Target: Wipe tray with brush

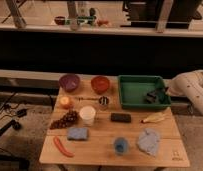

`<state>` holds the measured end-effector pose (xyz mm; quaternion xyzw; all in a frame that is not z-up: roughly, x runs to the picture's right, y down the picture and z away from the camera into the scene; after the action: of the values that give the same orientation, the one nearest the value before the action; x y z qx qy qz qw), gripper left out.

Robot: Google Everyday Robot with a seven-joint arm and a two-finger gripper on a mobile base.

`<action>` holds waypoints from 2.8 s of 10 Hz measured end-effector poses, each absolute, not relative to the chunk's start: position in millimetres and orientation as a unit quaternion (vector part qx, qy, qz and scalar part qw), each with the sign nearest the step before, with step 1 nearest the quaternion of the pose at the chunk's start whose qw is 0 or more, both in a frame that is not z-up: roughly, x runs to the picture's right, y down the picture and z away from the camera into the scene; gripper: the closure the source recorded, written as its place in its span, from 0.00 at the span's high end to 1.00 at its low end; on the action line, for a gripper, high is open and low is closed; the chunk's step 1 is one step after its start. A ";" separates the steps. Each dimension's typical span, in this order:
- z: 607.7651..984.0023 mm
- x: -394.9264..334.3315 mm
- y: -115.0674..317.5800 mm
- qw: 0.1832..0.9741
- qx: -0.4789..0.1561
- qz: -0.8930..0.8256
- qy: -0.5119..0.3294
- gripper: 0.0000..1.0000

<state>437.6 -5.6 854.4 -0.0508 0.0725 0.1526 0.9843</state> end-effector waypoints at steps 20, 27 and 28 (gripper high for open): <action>899.4 333.5 -44.0 0.991 -0.059 0.120 -0.017 0.00; 851.5 351.4 -4.9 0.987 -0.078 0.139 -0.032 0.00; 849.9 354.0 -4.7 0.987 -0.078 0.139 -0.029 0.00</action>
<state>354.0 -4.7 849.9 -0.0777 -0.0293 0.1395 0.9867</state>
